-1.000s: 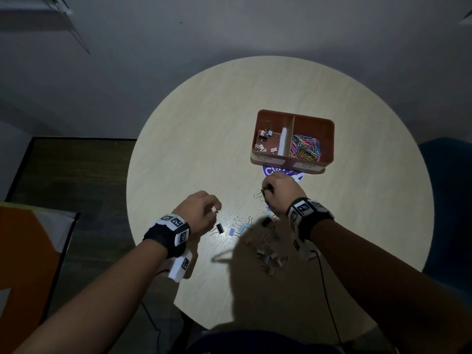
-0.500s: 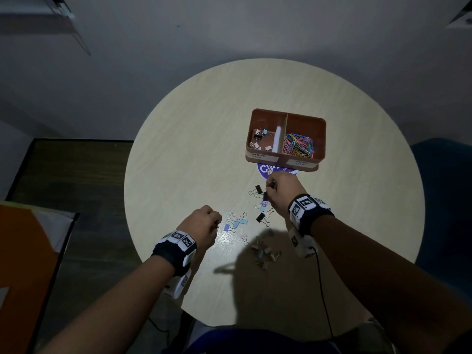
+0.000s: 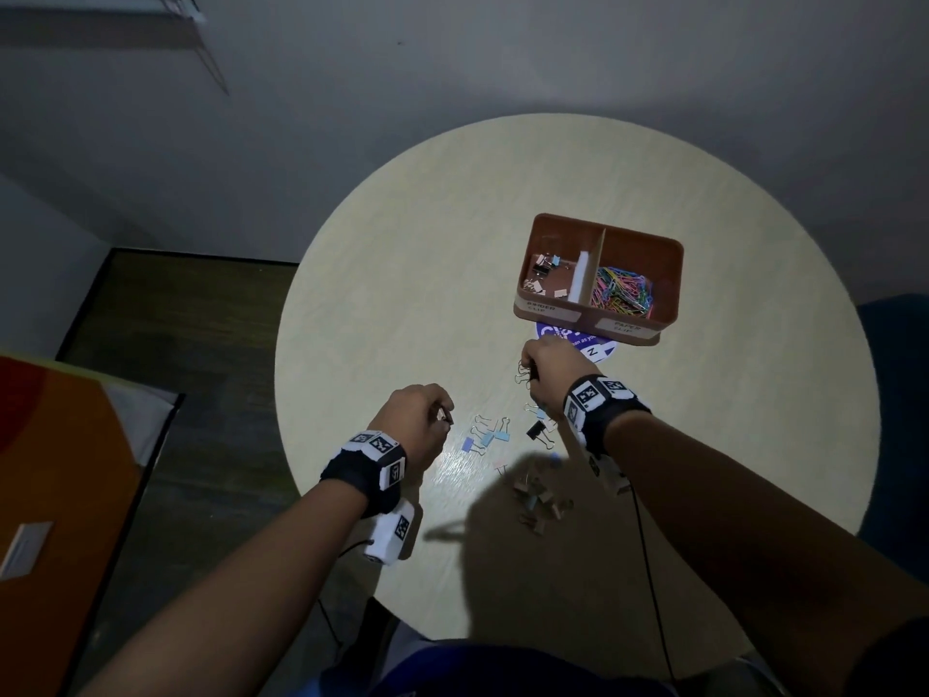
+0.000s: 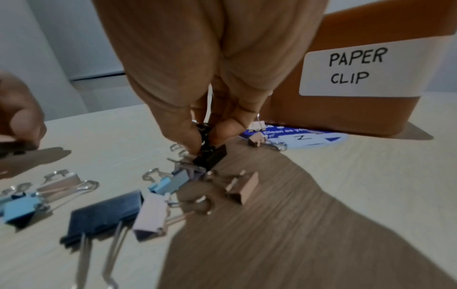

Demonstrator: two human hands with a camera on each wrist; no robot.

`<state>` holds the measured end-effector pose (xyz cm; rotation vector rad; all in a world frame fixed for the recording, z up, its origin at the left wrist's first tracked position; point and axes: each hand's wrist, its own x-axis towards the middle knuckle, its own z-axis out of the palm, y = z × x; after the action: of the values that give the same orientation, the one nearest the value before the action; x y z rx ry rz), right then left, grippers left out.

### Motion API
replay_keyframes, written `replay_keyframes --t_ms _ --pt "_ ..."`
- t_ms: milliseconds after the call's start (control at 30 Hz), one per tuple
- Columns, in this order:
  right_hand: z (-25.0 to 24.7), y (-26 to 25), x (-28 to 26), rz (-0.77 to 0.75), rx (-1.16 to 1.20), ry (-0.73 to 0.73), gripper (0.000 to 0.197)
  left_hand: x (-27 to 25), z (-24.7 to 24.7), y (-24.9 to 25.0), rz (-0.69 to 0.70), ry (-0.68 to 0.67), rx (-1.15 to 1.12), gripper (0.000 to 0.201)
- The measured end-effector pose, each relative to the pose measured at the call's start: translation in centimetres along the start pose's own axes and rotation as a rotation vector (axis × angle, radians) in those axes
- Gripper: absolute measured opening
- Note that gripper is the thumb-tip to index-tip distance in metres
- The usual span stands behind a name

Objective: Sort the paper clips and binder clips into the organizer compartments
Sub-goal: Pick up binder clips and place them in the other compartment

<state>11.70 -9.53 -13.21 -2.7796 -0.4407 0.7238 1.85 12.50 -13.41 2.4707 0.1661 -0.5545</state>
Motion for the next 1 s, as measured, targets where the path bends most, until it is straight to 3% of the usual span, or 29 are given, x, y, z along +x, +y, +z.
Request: replay_keyframes --t_ms 367,533,700,833,1000 --pt "-0.3 0.9 -0.8 0.009 0.198 0.112 0.023 1.9 -1.8 2.4 -0.028 0.042 -0.055 0.014" --pt "-0.1 0.5 -0.6 -0.006 0.093 -0.002 0.026 1.9 -0.9 1.9 -0.023 0.004 -0.015 0.014" --pt "-0.3 0.3 -0.5 0.021 0.045 -0.001 0.023 2.0 -1.2 1.9 -0.016 0.011 -0.005 0.012" --pt "-1.2 -0.1 -1.1 0.015 0.126 0.078 0.019 3.1 -2.7 4.2 0.060 0.061 -0.012 0.008" --pt "-3.4 -0.1 -2.6 -0.011 0.270 0.206 0.021 7.1 -5.7 10.1 0.271 0.196 -0.031 0.015"
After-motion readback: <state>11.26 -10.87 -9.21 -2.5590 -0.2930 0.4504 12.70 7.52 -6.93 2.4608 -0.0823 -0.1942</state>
